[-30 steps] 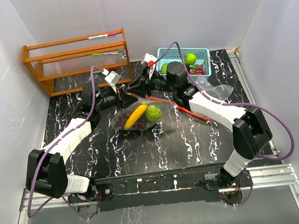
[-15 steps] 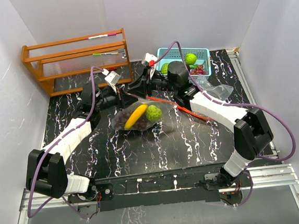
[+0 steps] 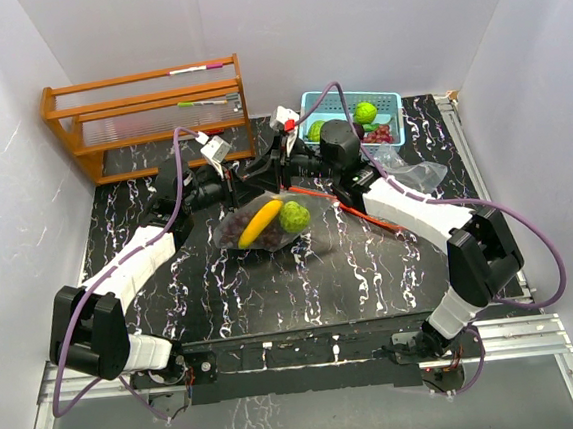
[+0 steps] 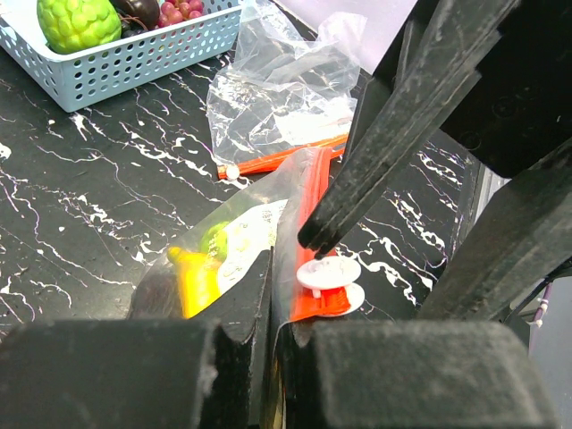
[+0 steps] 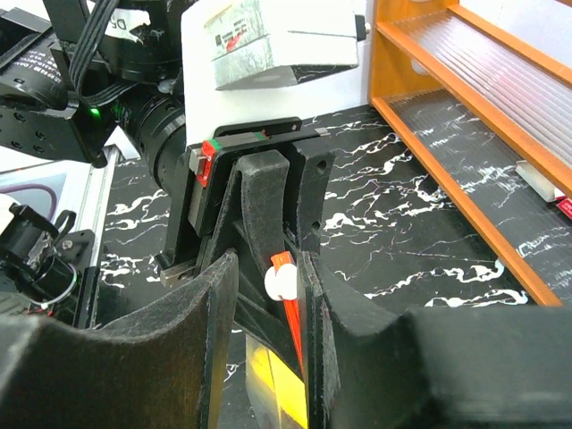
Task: Open the zip-top bag and remove the fake food
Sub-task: Unzip the zipper food storage bag at the center of the board, then open the zipper of the food storage bag at the center of the board.
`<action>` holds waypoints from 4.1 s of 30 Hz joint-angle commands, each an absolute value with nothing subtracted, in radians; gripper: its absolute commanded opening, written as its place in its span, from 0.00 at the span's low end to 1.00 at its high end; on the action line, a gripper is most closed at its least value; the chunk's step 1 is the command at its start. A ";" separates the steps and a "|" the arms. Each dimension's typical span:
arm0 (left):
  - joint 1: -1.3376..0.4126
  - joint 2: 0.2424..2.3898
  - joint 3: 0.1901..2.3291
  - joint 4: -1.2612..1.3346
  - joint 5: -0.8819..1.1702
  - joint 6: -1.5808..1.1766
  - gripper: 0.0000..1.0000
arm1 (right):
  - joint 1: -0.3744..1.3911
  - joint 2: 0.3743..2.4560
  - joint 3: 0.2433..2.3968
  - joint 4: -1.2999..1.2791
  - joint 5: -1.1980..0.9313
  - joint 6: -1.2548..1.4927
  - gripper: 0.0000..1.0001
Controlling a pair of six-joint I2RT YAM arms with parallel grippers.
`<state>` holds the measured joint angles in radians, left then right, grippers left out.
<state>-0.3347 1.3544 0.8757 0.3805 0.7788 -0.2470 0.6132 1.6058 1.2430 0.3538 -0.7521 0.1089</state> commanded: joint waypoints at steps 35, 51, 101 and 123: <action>-0.333 1.327 0.918 0.418 0.835 -0.264 0.00 | 0.615 1.694 1.349 0.411 -0.734 0.090 0.18; -0.331 1.299 0.906 0.458 0.785 -0.288 0.00 | 0.558 1.632 1.244 0.400 -0.762 0.083 0.07; -0.240 1.594 0.960 0.750 0.772 -0.570 0.00 | 0.525 1.250 1.008 0.165 -0.426 0.040 0.47; -0.272 1.619 0.982 0.767 0.824 -0.560 0.00 | 0.524 1.473 1.085 0.178 -0.328 -0.042 0.40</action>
